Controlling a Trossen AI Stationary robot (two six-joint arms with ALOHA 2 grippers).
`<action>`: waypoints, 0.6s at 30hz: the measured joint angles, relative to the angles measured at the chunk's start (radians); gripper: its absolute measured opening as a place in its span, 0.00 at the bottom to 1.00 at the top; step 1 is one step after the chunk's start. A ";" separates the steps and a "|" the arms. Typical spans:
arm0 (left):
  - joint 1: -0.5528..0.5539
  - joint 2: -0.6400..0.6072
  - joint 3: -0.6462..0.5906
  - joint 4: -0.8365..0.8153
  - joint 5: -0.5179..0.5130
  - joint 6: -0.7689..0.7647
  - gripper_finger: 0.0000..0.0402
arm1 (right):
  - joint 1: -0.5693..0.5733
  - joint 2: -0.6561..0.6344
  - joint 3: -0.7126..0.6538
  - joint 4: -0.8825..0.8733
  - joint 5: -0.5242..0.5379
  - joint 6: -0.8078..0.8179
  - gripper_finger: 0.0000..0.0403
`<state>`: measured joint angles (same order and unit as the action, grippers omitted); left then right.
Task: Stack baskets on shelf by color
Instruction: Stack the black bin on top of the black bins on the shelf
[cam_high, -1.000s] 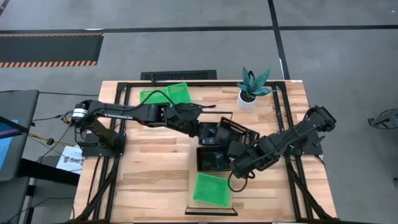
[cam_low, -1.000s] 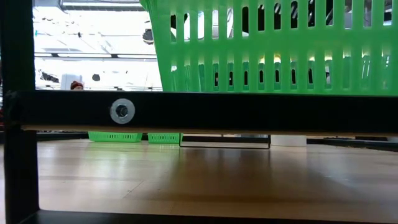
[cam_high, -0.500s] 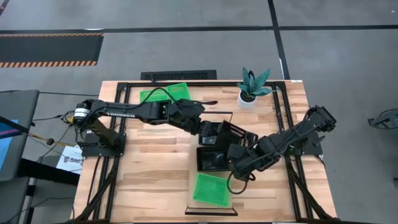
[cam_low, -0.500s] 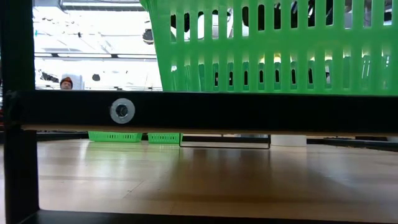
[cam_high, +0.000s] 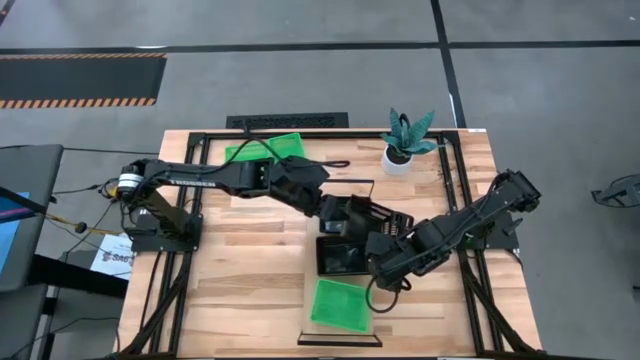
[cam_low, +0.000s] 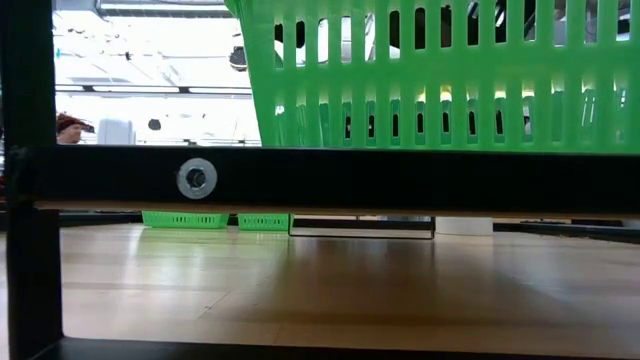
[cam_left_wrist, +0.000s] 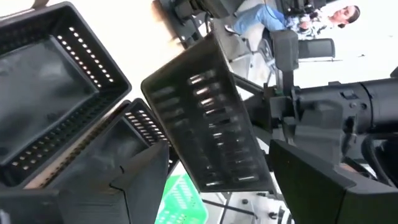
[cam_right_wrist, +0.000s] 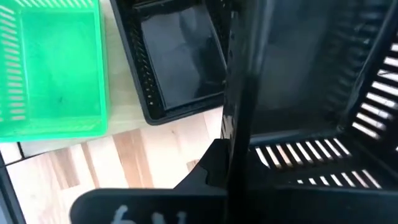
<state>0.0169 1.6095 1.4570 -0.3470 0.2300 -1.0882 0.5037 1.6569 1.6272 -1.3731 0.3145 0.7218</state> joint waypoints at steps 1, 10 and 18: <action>-0.001 -0.001 0.000 -0.001 0.001 0.000 0.66 | 0.000 0.000 0.000 0.000 0.000 0.000 0.01; -0.004 0.014 0.000 -0.008 -0.007 -0.050 0.66 | -0.037 0.000 0.000 0.059 -0.002 -0.064 0.02; -0.005 0.026 0.002 -0.072 -0.014 -0.078 0.66 | -0.069 0.002 -0.002 0.081 -0.035 -0.105 0.02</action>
<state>0.0116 1.6359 1.4590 -0.4187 0.2163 -1.1659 0.4348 1.6585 1.6257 -1.2921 0.2797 0.6173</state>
